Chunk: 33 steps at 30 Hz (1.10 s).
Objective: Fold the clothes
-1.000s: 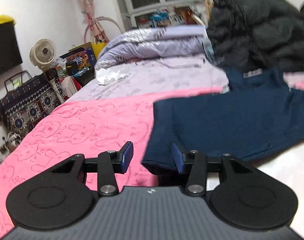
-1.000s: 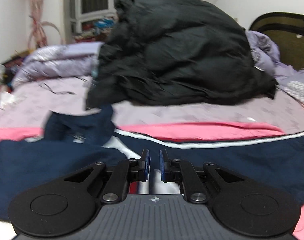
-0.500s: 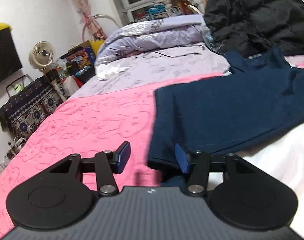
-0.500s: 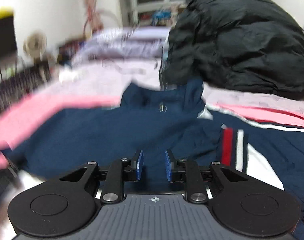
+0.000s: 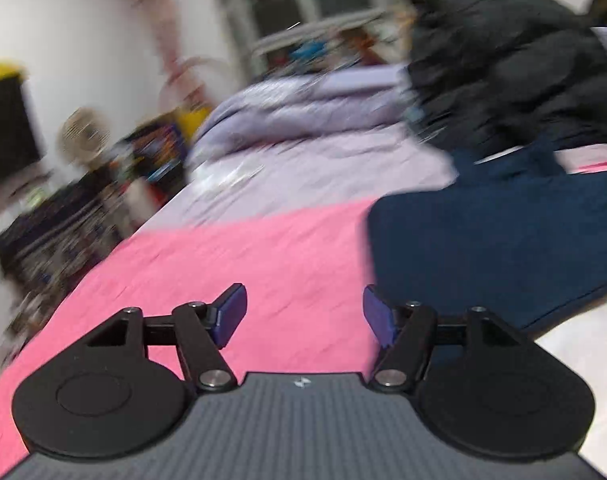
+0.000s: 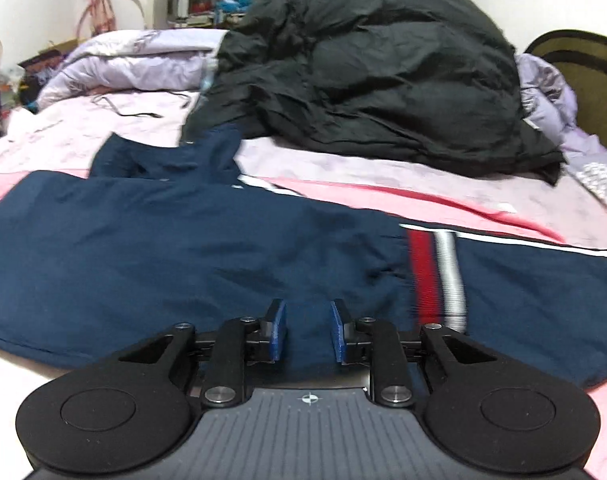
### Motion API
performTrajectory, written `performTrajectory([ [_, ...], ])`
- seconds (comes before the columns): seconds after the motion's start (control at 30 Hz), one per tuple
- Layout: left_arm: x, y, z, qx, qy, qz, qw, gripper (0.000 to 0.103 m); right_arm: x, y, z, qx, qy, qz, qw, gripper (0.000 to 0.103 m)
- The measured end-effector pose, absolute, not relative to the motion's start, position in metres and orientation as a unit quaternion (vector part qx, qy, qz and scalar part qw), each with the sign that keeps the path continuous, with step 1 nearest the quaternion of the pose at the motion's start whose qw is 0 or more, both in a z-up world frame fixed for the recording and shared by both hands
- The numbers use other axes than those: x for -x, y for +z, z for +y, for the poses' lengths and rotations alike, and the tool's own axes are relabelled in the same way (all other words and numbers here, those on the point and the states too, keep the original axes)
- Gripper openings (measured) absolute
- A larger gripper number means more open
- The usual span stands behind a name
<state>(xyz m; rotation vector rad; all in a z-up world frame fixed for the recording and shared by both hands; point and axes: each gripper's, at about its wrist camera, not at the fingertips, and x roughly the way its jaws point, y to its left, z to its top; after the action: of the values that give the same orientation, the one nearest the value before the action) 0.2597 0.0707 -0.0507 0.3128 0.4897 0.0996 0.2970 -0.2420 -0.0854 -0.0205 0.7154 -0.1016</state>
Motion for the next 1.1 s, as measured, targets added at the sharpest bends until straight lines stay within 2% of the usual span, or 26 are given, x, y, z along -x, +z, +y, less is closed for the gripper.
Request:
performTrajectory([
  [0.07,-0.270,-0.057,0.053,-0.189,0.028,0.237,0.953,0.071,-0.305,-0.090,-0.233,0.004,-0.040,0.361,0.932,0.027],
  [0.17,-0.296,-0.092,0.047,-0.257,0.056,0.283,0.922,0.070,-0.309,-0.093,-0.223,0.000,-0.036,0.356,0.934,0.028],
  [0.27,-0.295,-0.097,0.075,-0.228,0.068,0.291,0.927,0.070,-0.309,-0.094,-0.224,-0.027,-0.019,0.354,0.935,0.030],
  [0.33,-0.298,-0.095,0.087,-0.238,0.114,0.298,0.917,0.069,-0.311,-0.095,-0.224,-0.043,-0.005,0.350,0.936,0.036],
  [0.4,-0.301,-0.094,0.102,-0.246,0.155,0.300,0.908,0.062,-0.313,-0.097,-0.220,-0.043,0.006,0.345,0.938,0.040],
  [0.5,-0.302,-0.067,0.114,-0.172,0.163,0.274,0.932,0.060,-0.316,-0.098,-0.208,-0.036,0.030,0.340,0.939,0.041],
  [0.63,-0.314,-0.033,0.084,-0.081,0.053,0.233,0.968,0.062,-0.320,-0.098,-0.192,-0.019,0.055,0.339,0.939,0.045],
  [0.73,-0.336,-0.046,0.046,-0.091,-0.001,0.237,0.967,0.065,-0.322,-0.098,-0.187,-0.011,0.058,0.337,0.940,0.045],
  [0.87,-0.365,-0.101,0.031,-0.160,0.036,0.300,0.940,0.067,-0.315,-0.091,-0.214,-0.075,0.076,0.319,0.942,0.045],
  [0.93,-0.378,-0.095,0.050,-0.096,0.039,0.315,0.943,0.069,-0.310,-0.086,-0.241,-0.105,0.059,0.293,0.948,0.048],
  [1.0,-0.384,-0.095,0.061,-0.098,0.078,0.317,0.940,0.071,-0.316,-0.089,-0.266,-0.091,0.001,0.304,0.948,0.049],
  [1.03,-0.386,-0.096,0.067,-0.101,0.094,0.319,0.938,0.071,-0.322,-0.093,-0.278,-0.085,-0.013,0.316,0.945,0.035],
  [1.1,-0.389,-0.093,0.074,-0.099,0.105,0.323,0.935,0.071,-0.330,-0.099,-0.295,-0.080,-0.023,0.335,0.939,0.016],
])
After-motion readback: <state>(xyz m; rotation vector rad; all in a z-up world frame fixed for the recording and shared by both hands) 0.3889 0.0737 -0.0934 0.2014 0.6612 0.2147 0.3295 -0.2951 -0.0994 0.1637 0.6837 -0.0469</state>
